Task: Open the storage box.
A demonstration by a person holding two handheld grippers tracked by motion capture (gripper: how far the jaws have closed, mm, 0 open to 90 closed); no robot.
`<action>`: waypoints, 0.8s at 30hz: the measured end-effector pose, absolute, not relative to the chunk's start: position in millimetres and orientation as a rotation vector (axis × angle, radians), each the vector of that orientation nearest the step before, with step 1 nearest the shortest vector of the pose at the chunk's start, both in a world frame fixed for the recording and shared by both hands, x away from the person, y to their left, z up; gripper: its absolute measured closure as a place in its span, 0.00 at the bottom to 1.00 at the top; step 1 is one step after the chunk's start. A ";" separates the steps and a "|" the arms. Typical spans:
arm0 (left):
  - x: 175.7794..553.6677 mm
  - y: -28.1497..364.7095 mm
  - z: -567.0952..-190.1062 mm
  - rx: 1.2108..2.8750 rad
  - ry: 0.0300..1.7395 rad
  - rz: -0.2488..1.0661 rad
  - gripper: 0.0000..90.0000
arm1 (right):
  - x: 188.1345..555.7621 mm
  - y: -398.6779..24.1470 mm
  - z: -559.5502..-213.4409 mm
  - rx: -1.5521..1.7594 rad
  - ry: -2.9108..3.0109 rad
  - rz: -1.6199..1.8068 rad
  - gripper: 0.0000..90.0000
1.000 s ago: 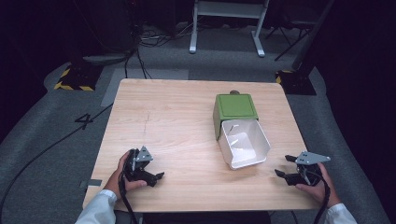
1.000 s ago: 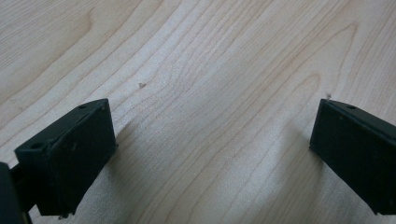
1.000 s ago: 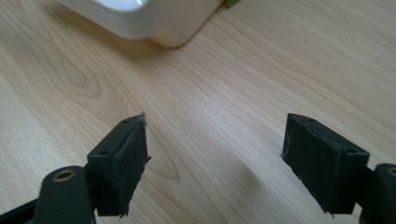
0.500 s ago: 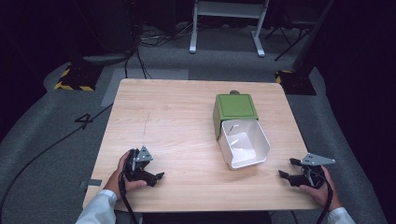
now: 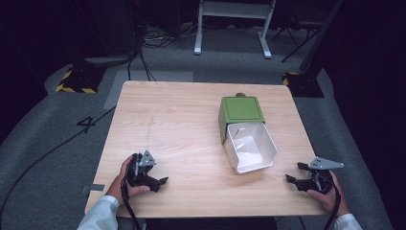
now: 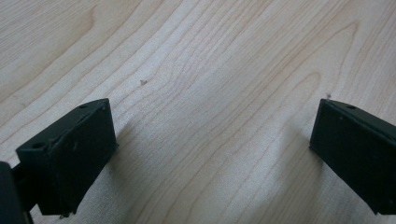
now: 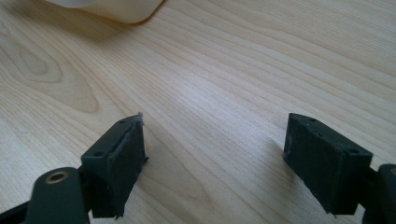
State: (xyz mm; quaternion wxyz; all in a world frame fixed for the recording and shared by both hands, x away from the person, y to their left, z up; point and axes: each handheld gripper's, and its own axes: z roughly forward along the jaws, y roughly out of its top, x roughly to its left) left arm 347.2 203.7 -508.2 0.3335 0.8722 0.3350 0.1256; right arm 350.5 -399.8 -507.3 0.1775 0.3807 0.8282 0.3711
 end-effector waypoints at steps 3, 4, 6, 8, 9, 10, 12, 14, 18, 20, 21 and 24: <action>347.4 203.8 -508.2 2.278 0.873 0.329 0.01 | 350.6 -399.9 -507.3 1.077 2.344 1.050 0.23; 347.5 203.8 -508.2 2.278 0.873 0.329 0.00 | 350.6 -399.9 -507.3 1.077 2.344 1.049 0.23; 347.5 203.8 -508.2 2.278 0.873 0.329 0.00 | 350.6 -400.0 -507.3 1.076 2.344 1.049 0.23; 347.5 203.8 -508.2 2.278 0.872 0.329 0.00 | 350.6 -400.0 -507.3 1.077 2.343 1.049 0.23; 347.5 203.8 -508.2 2.278 0.873 0.329 0.00 | 350.6 -400.0 -507.3 1.079 2.342 1.048 0.23; 347.5 203.8 -508.2 2.278 0.872 0.329 0.00 | 350.6 -400.0 -507.3 1.079 2.342 1.049 0.23; 347.6 203.8 -508.2 2.279 0.872 0.329 0.00 | 350.6 -400.0 -507.3 1.079 2.342 1.047 0.23; 347.7 203.9 -508.1 2.280 0.871 0.329 0.00 | 350.6 -400.0 -507.3 1.079 2.342 1.047 0.23; 347.7 203.8 -508.3 2.277 0.875 0.323 0.00 | 350.6 -400.1 -507.3 1.079 2.341 1.047 0.23; 347.7 203.7 -508.3 2.277 0.875 0.323 0.00 | 350.6 -400.0 -507.3 1.079 2.341 1.047 0.23; 347.7 203.8 -508.3 2.277 0.875 0.323 0.00 | 350.6 -400.0 -507.3 1.080 2.341 1.048 0.23; 347.9 203.8 -508.3 2.277 0.874 0.322 0.00 | 350.6 -400.1 -507.3 1.079 2.341 1.047 0.23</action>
